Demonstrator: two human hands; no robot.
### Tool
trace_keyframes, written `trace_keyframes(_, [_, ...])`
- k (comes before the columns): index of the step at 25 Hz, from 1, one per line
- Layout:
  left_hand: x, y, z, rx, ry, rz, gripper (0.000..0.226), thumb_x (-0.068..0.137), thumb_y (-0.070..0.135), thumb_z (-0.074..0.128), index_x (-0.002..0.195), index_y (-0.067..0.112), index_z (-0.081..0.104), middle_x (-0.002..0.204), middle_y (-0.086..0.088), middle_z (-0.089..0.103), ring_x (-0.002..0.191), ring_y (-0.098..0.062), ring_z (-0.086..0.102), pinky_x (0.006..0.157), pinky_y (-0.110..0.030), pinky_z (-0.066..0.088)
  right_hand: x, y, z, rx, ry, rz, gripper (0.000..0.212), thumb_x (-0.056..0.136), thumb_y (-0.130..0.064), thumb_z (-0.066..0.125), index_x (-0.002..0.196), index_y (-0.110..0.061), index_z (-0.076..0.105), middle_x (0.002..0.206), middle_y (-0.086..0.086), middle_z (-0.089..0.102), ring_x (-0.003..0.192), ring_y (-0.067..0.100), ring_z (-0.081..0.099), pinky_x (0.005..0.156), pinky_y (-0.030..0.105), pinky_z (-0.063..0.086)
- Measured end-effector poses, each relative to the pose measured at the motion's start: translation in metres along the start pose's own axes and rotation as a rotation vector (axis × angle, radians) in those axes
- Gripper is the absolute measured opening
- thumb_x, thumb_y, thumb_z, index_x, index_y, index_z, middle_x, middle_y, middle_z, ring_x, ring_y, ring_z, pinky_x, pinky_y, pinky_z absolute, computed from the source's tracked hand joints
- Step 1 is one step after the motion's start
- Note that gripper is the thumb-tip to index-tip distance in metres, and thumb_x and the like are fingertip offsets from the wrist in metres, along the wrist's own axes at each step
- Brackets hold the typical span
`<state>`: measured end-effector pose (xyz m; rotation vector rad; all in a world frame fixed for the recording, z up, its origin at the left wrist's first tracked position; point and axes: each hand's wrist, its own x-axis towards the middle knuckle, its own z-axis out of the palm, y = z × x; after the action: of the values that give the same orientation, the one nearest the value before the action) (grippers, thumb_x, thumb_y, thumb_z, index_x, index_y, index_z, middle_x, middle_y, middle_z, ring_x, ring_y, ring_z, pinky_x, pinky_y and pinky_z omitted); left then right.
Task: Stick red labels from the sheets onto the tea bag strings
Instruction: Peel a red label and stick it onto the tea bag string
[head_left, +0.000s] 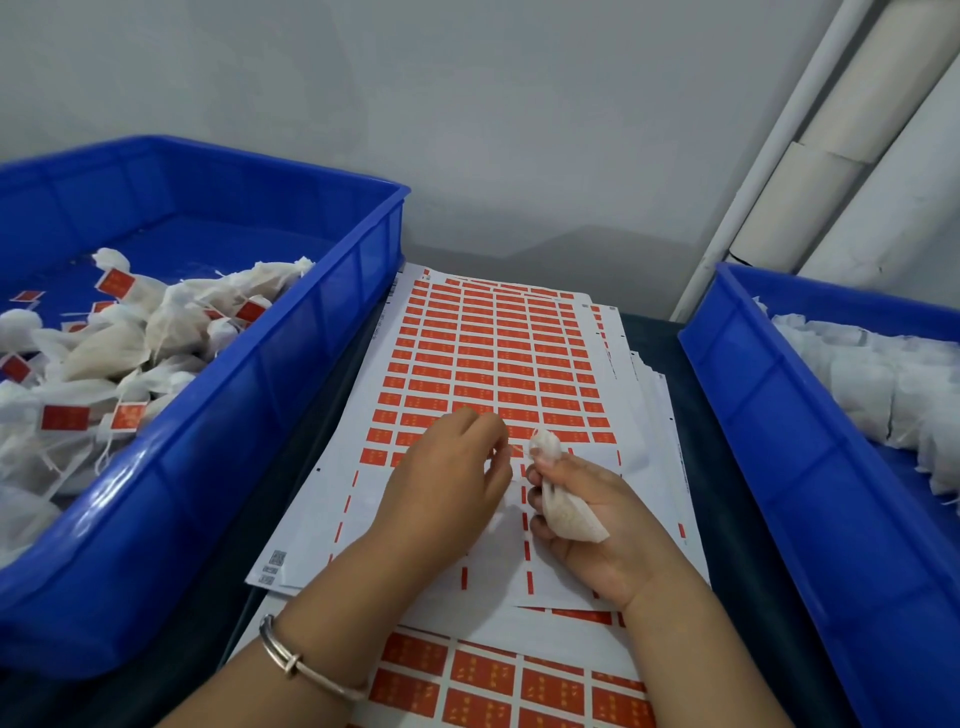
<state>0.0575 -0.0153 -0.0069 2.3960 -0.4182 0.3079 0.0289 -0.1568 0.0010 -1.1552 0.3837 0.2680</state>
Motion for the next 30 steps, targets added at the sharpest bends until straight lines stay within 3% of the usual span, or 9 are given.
trace_keyframes(8, [0.007,-0.012,-0.009,0.051,0.254,-0.154,0.025,0.087,0.031,0.058,0.111,0.024,0.057,0.116,0.004,0.054,0.092,-0.003,0.039,0.079,-0.018,0.036,-0.009,-0.001,0.005,-0.153,-0.174,-0.003,0.024,0.086,-0.007,0.062,0.105,-0.02,0.067,0.095,0.003,0.072,0.079,0.02,0.065,0.059,0.026,0.053])
trace_keyframes(12, [0.007,-0.011,-0.005,-0.042,0.185,-0.171,0.018,0.091,0.028,0.055,0.108,0.026,0.057,0.116,0.008,0.05,0.096,-0.001,0.038,0.079,-0.009,0.03,-0.015,-0.005,0.004,-0.335,-0.271,-0.065,0.021,0.091,-0.011,0.058,0.107,-0.022,0.066,0.075,-0.003,0.068,0.065,0.011,0.063,0.066,0.024,0.052])
trace_keyframes(16, [0.005,-0.007,-0.002,-0.074,0.129,-0.061,0.011,0.091,0.031,0.054,0.101,0.029,0.058,0.105,0.019,0.039,0.094,0.0,0.038,0.07,-0.001,0.024,-0.019,-0.003,0.006,-0.389,-0.327,-0.159,0.031,0.092,-0.04,0.048,0.096,-0.024,0.073,0.085,0.002,0.07,0.089,0.014,0.066,0.088,0.03,0.049])
trace_keyframes(19, [0.004,-0.008,0.0,-0.09,0.089,-0.046,0.013,0.09,0.031,0.055,0.102,0.028,0.058,0.105,0.02,0.038,0.097,-0.001,0.039,0.073,-0.002,0.028,-0.014,0.004,0.01,-0.4,-0.201,-0.223,0.033,0.096,-0.031,0.043,0.089,-0.028,0.075,0.089,0.002,0.073,0.098,0.018,0.066,0.101,0.035,0.044])
trace_keyframes(23, [0.009,-0.011,-0.006,-0.056,0.054,-0.119,0.02,0.091,0.036,0.053,0.11,0.03,0.056,0.11,0.018,0.044,0.099,0.0,0.042,0.081,-0.003,0.029,-0.012,0.001,0.01,-0.272,-0.061,-0.245,0.037,0.098,-0.019,0.045,0.079,-0.021,0.076,0.071,-0.001,0.07,0.067,0.015,0.067,0.082,0.031,0.054])
trace_keyframes(25, [0.014,-0.018,-0.016,0.018,0.01,-0.189,0.029,0.089,0.04,0.056,0.118,0.035,0.053,0.123,0.014,0.05,0.104,-0.004,0.05,0.087,-0.017,0.041,-0.011,0.0,0.009,-0.256,0.032,-0.234,0.035,0.097,-0.022,0.047,0.074,-0.019,0.073,0.061,-0.002,0.064,0.05,0.011,0.057,0.064,0.022,0.054])
trace_keyframes(27, [0.016,-0.025,-0.023,0.057,-0.081,-0.287,0.039,0.085,0.045,0.06,0.123,0.038,0.051,0.129,0.013,0.052,0.101,-0.007,0.057,0.075,-0.021,0.049,-0.009,0.002,0.008,-0.25,0.082,-0.213,0.03,0.097,-0.024,0.048,0.078,-0.017,0.07,0.057,-0.002,0.061,0.045,0.008,0.053,0.057,0.019,0.052])
trace_keyframes(29, [0.01,-0.031,-0.02,0.065,-0.176,-0.346,0.051,0.08,0.054,0.062,0.126,0.04,0.045,0.129,0.014,0.052,0.09,-0.004,0.055,0.059,-0.014,0.044,-0.007,0.004,0.009,-0.258,0.07,-0.201,0.028,0.098,-0.024,0.046,0.082,-0.013,0.067,0.053,0.0,0.056,0.044,0.008,0.05,0.056,0.02,0.049])
trace_keyframes(30, [0.006,-0.033,-0.015,0.067,-0.212,-0.351,0.058,0.078,0.059,0.061,0.128,0.041,0.041,0.131,0.015,0.05,0.093,-0.004,0.055,0.061,-0.015,0.044,-0.007,0.005,0.011,-0.256,0.064,-0.193,0.028,0.098,-0.024,0.046,0.084,-0.012,0.067,0.052,0.002,0.054,0.044,0.009,0.049,0.057,0.021,0.048])
